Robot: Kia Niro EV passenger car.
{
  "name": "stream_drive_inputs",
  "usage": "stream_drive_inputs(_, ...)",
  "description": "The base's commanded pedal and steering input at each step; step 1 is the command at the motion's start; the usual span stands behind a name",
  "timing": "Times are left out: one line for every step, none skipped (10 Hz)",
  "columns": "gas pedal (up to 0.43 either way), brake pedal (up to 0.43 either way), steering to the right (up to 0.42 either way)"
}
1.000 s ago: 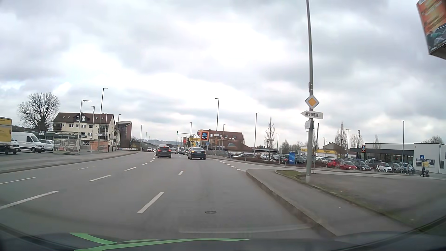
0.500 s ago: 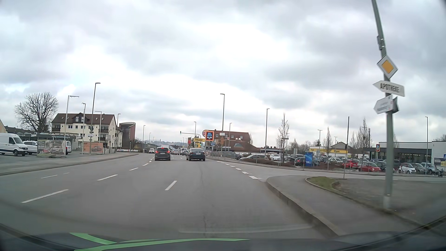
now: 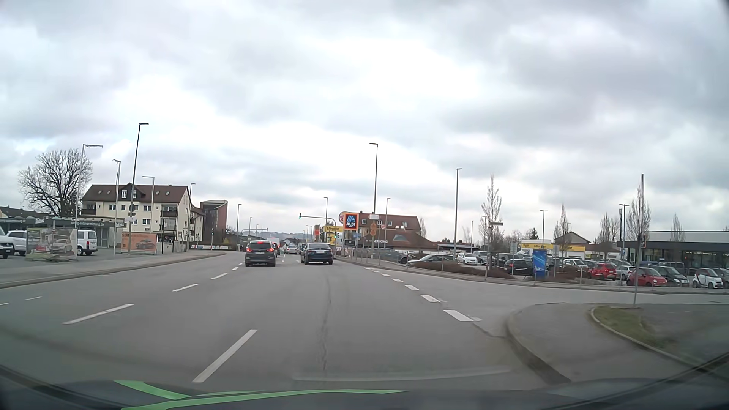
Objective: Follow the waypoints while adhering to traffic rules and regulations
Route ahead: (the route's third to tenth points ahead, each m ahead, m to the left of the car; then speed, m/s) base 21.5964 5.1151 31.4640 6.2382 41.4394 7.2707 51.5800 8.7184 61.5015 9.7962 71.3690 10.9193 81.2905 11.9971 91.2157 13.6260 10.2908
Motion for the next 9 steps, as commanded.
stream_drive_inputs(0.130,0.000,-0.015)
stream_drive_inputs(0.130,0.000,-0.015)
stream_drive_inputs(0.130,0.000,-0.015)
stream_drive_inputs(0.130,0.000,-0.015)
stream_drive_inputs(0.130,0.000,-0.015)
stream_drive_inputs(0.130,0.000,-0.015)
stream_drive_inputs(0.130,0.000,-0.015)
stream_drive_inputs(0.130,0.000,-0.016)
stream_drive_inputs(0.130,0.000,-0.017)
